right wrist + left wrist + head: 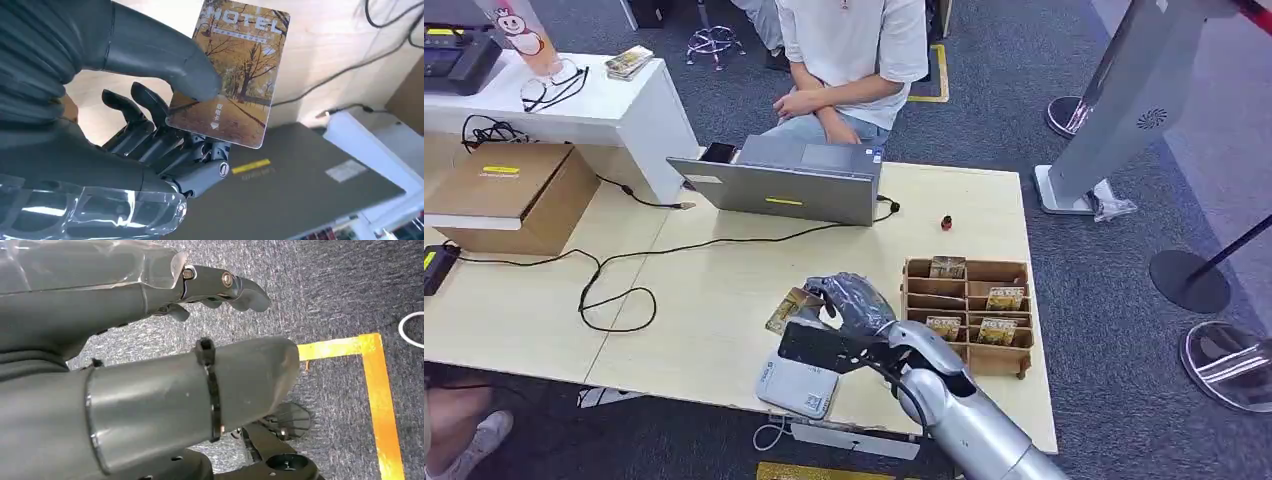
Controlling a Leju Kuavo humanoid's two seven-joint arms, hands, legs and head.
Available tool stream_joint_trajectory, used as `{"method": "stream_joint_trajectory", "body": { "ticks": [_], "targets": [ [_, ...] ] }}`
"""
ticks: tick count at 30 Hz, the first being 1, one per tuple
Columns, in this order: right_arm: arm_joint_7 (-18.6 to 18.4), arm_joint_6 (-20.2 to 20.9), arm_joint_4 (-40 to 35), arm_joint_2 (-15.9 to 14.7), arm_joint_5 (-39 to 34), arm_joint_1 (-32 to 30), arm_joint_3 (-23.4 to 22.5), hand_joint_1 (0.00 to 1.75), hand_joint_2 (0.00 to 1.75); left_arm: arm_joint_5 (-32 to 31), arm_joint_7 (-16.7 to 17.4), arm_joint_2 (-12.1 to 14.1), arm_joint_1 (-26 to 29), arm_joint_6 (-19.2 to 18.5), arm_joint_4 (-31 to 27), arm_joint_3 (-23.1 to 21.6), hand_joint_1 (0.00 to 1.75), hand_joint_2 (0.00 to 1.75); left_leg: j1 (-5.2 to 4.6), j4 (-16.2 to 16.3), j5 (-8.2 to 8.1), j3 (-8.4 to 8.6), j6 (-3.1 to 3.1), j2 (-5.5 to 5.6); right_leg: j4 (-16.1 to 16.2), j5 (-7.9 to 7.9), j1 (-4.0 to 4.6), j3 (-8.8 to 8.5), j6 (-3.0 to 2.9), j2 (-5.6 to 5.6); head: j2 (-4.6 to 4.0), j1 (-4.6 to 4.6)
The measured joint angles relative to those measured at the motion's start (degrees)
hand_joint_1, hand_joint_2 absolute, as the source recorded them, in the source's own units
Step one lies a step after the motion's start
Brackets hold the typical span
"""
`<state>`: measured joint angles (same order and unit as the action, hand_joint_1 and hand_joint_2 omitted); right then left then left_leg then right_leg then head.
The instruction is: Pass the card to the sensor for recognition and then transmit it.
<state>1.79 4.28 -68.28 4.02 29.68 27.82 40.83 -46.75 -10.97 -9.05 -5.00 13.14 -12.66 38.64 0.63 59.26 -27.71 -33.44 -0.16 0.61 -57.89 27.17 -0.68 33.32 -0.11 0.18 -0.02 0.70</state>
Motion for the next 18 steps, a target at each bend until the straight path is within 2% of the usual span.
{"method": "stream_joint_trajectory", "body": {
  "ticks": [6,18],
  "targets": [
    [2.0,-4.3,-4.9,-0.8,2.7,-1.8,-1.5,1.75,1.75,0.5,-0.8,0.0,0.3,0.4,0.0,0.0,0.00,0.00,0.00,0.0,0.00,0.00,0.00,0.00,0.0,0.00,0.00,0.00,0.00,0.00,0.00,-0.02],
    [5.1,-9.6,-12.3,-1.5,5.8,-4.9,-4.3,1.75,1.75,0.6,-1.4,-0.3,0.9,1.4,0.0,0.0,0.00,0.00,0.00,0.0,0.00,-0.01,0.00,0.00,0.0,0.00,0.00,0.00,0.00,-0.01,0.00,0.00]
  ]
}}
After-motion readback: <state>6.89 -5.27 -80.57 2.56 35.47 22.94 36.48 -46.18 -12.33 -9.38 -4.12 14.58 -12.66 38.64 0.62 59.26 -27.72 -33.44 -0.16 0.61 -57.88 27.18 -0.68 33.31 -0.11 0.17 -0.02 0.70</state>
